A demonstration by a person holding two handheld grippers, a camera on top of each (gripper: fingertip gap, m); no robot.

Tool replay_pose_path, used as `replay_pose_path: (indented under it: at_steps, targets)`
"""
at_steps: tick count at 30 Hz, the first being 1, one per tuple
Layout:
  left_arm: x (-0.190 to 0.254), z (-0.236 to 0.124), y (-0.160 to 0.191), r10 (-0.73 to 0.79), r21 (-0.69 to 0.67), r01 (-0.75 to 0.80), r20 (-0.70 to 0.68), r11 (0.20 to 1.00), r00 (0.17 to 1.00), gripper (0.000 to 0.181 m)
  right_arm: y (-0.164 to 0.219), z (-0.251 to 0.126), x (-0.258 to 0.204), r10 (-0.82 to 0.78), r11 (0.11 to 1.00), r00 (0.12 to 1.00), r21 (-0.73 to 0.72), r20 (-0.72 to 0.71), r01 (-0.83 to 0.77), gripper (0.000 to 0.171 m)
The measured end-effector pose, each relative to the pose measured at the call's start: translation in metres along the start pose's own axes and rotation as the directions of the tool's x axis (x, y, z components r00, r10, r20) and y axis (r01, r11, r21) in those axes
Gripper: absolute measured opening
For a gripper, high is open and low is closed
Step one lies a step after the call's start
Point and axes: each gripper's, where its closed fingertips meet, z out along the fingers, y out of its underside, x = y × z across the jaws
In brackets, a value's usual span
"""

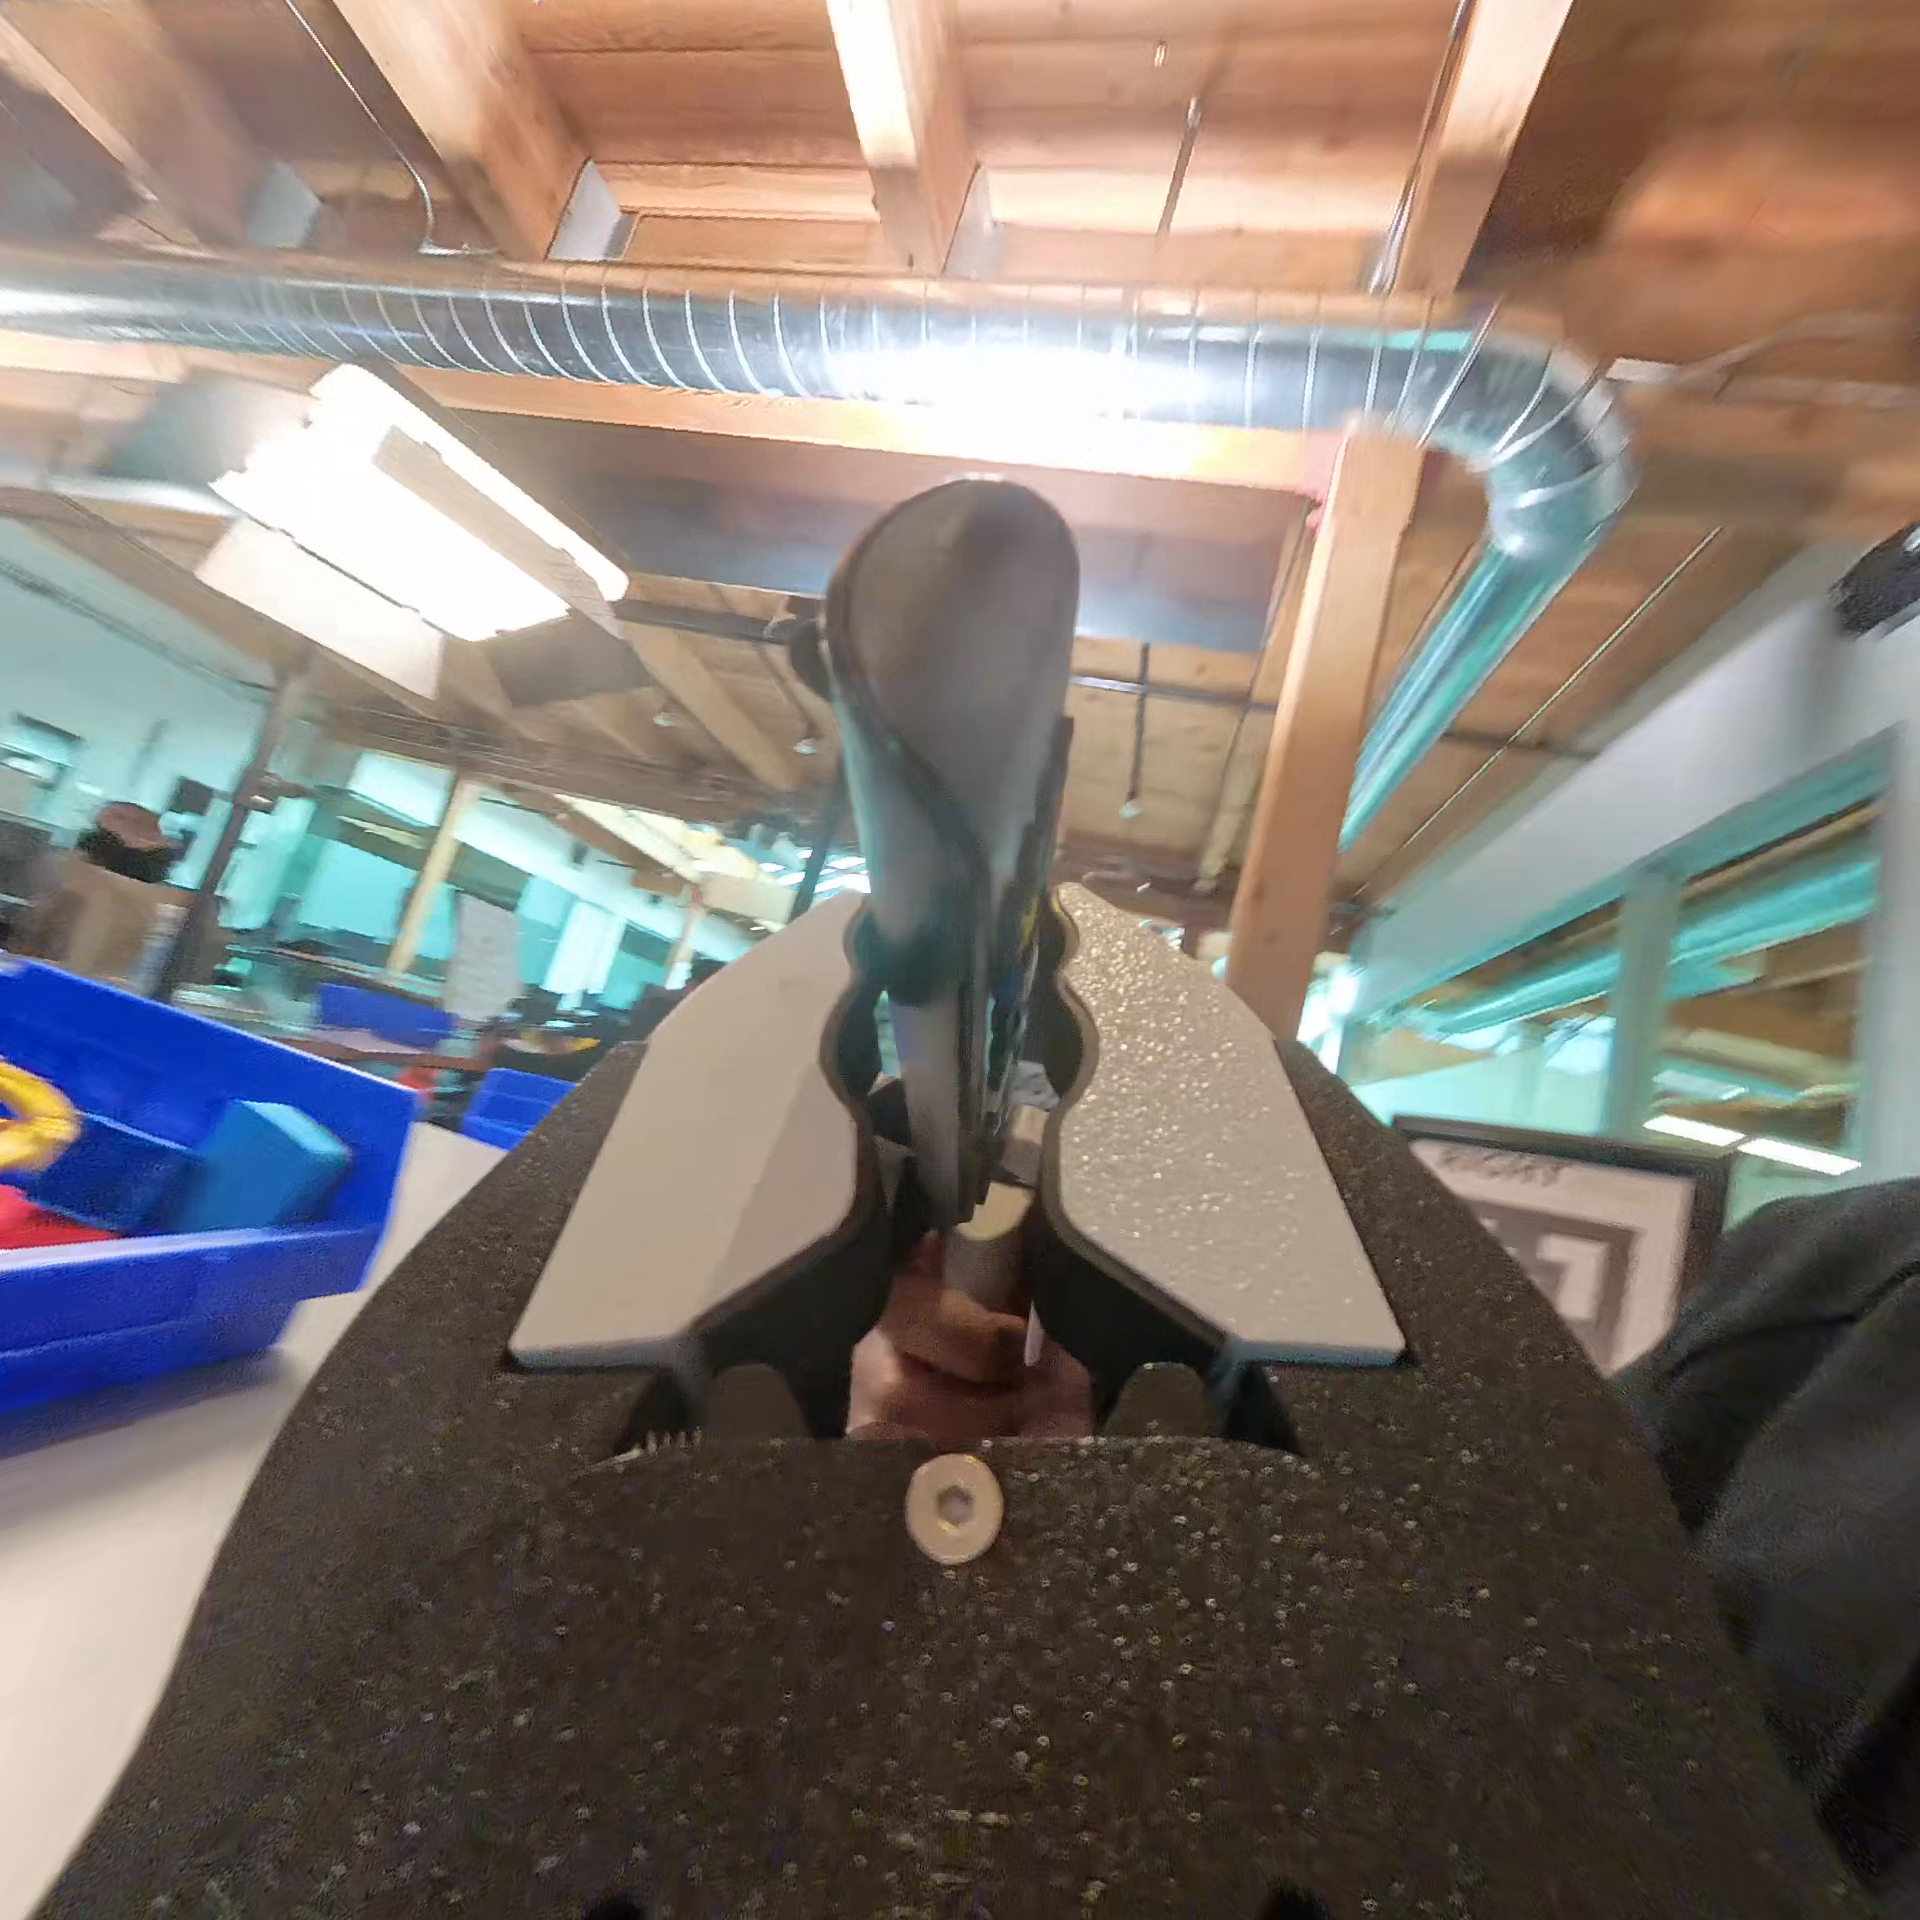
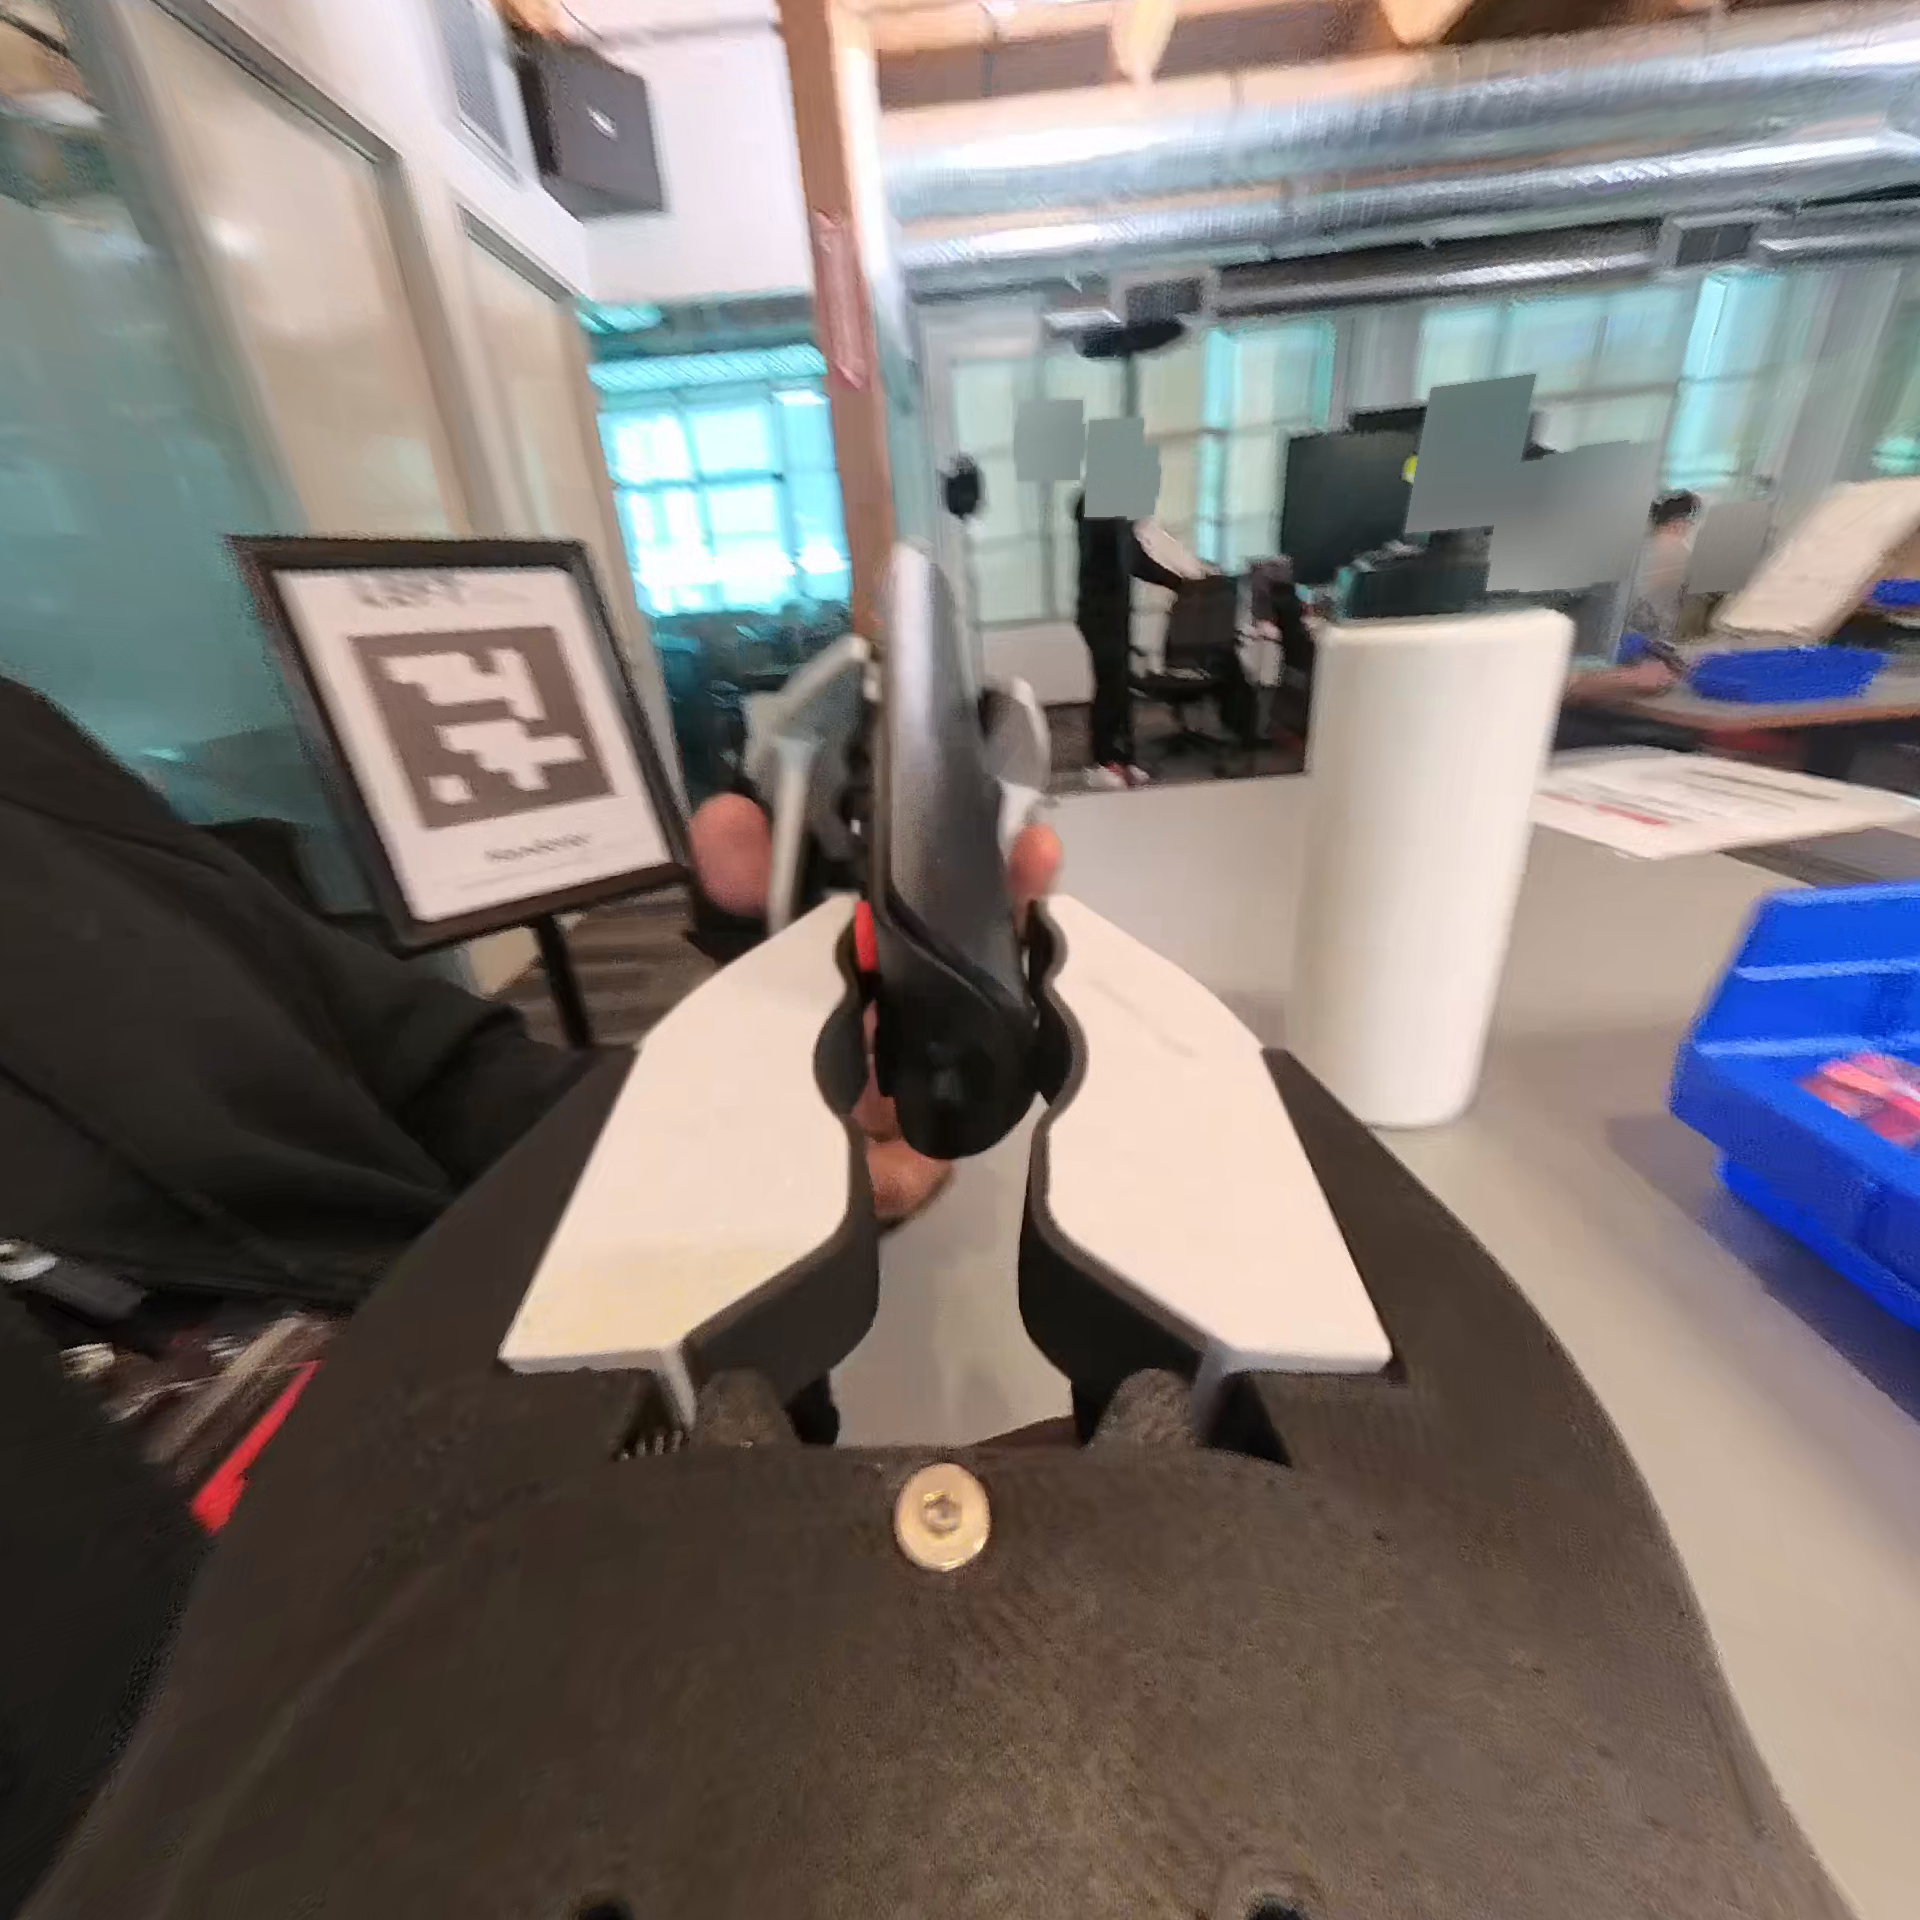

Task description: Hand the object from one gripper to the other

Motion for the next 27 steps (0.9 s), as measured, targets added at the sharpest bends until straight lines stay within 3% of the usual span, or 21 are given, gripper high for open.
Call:
replay_pose_path:
  at_steps: [2, 4, 7, 9, 13, 19, 21, 22, 24, 27]
  targets:
    - [-0.004, -0.003, -0.006, 0.168, -0.042, -0.166, 0.06, 0.985, 0.984, 0.026, 0.007, -0.001, 0.017, -0.111, 0.991, 0.984, -0.083, -0.138, 0.1, 0.042]
    - [-0.004, -0.005, -0.011, 0.382, -0.126, -0.369, 0.094, 0.921, 0.92, 0.026, 0.01, -0.007, 0.029, -0.266, 0.956, 0.935, -0.186, -0.234, 0.225, 0.051]
    - [-0.005, -0.006, -0.005, 0.715, -0.322, -0.667, 0.044, 0.671, 0.698, 0.026, 0.005, -0.014, 0.028, -0.453, 0.877, 0.853, -0.304, -0.26, 0.373, 0.056]
    - [-0.005, -0.007, 0.007, 0.829, -0.422, -0.766, -0.059, 0.484, 0.556, 0.026, -0.002, -0.011, 0.014, -0.514, 0.84, 0.831, -0.321, -0.214, 0.437, 0.056]
    - [-0.001, -0.01, 0.042, 0.863, -0.514, -0.829, -0.294, 0.219, 0.41, 0.026, -0.01, 0.002, -0.023, -0.625, 0.75, 0.777, -0.334, -0.075, 0.571, 0.056]
    - [0.008, -0.015, 0.086, 0.782, -0.503, -0.864, -0.541, -0.005, 0.31, 0.026, 0.015, 0.003, -0.043, -0.761, 0.533, 0.644, -0.49, 0.078, 0.69, 0.053]
    - [0.008, -0.013, 0.09, 0.784, -0.494, -0.869, -0.546, -0.018, 0.294, 0.026, 0.017, 0.001, -0.045, -0.784, 0.495, 0.615, -0.51, 0.086, 0.703, 0.029]
    - [0.009, -0.011, 0.089, 0.79, -0.493, -0.87, -0.527, 0.016, 0.313, 0.026, 0.014, 0.0, -0.045, -0.795, 0.487, 0.602, -0.513, 0.075, 0.706, 0.027]
    - [0.013, -0.008, 0.085, 0.783, -0.49, -0.865, -0.493, 0.11, 0.379, 0.031, 0.004, -0.001, -0.045, -0.796, 0.512, 0.604, -0.499, 0.03, 0.699, 0.025]
    - [0.008, -0.004, 0.07, 0.759, -0.516, -0.81, -0.399, 0.279, 0.515, 0.057, -0.022, -0.005, -0.043, -0.777, 0.596, 0.624, -0.413, -0.083, 0.689, 0.025]
